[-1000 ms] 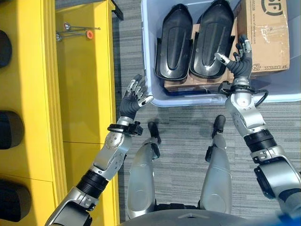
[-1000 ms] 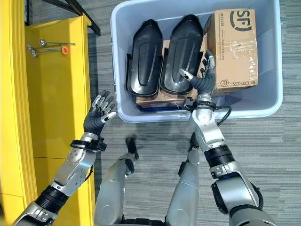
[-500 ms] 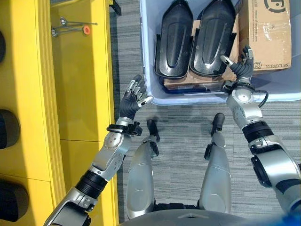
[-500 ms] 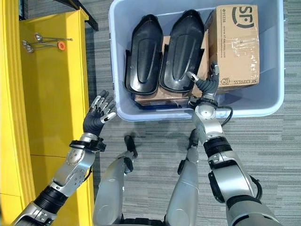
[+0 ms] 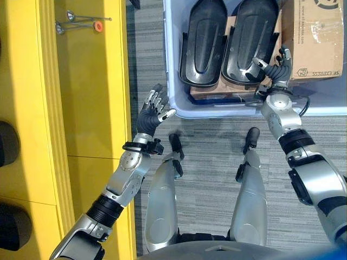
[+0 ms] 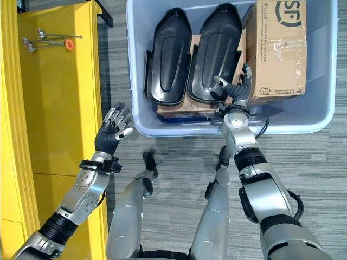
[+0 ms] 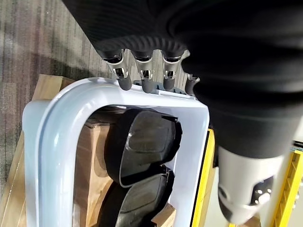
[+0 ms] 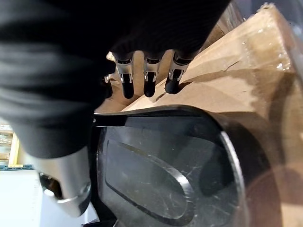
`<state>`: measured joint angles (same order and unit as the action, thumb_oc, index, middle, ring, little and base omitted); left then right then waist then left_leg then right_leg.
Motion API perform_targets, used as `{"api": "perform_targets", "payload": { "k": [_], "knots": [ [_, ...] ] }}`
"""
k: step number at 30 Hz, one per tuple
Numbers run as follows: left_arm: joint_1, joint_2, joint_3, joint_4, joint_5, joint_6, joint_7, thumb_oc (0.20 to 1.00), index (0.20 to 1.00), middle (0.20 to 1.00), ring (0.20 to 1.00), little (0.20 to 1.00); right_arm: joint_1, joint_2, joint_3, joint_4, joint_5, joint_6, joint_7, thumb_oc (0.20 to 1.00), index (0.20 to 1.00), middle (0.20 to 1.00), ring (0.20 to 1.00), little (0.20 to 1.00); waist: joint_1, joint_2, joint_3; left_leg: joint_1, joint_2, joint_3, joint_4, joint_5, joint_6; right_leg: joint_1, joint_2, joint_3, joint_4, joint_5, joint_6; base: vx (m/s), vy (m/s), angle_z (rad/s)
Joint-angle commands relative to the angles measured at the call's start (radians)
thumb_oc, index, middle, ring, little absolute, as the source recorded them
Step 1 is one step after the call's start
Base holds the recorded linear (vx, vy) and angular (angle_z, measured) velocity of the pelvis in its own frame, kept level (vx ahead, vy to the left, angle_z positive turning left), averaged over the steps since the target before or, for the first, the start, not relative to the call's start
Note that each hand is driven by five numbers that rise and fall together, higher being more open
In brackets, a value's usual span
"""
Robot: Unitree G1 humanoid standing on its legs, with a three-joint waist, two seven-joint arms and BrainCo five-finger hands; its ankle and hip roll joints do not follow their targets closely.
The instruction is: Move parts from the plastic box to the shelf.
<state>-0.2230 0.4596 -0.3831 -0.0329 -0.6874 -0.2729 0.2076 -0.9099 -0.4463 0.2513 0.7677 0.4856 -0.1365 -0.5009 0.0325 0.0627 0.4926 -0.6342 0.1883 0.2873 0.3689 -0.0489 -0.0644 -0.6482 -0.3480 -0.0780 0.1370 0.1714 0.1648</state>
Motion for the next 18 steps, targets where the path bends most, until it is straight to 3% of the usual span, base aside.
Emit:
{"api": "perform_targets", "payload": {
  "k": [1,8,18],
  "knots": [
    [0.028,0.047,0.022,-0.102,-0.006,-0.055,0.015,1.0,1.0,1.0,1.0,1.0,-0.065,-0.028,0.018,-0.01,-0.016,-0.017,0.001,1.0,1.0,1.0,1.0,1.0,0.027,0.013,-0.002,-0.011,0.029,-0.089,-0.012,0.01,-0.047,0.065,-0.024,0.032,0.114,-0.116,0.026,0.0,0.0,0.0],
    [0.026,0.053,0.021,-0.105,-0.005,-0.058,0.02,1.0,1.0,1.0,1.0,1.0,-0.103,-0.035,0.0,0.097,0.023,-0.02,-0.007,1.0,1.0,1.0,1.0,1.0,0.038,0.012,-0.001,-0.028,0.023,-0.097,-0.002,0.005,-0.043,0.06,-0.028,0.025,0.119,-0.116,0.026,0.0,0.005,0.02],
    [-0.007,0.051,0.009,-0.108,-0.002,-0.066,0.039,1.0,1.0,1.0,1.0,1.0,-0.227,-0.042,0.046,0.396,0.048,0.021,0.014,1.0,1.0,1.0,1.0,1.0,0.061,0.012,0.021,-0.049,0.015,-0.113,0.003,0.003,-0.039,0.068,-0.03,0.008,0.111,-0.116,0.029,0.0,0.012,0.04]
  ]
}}
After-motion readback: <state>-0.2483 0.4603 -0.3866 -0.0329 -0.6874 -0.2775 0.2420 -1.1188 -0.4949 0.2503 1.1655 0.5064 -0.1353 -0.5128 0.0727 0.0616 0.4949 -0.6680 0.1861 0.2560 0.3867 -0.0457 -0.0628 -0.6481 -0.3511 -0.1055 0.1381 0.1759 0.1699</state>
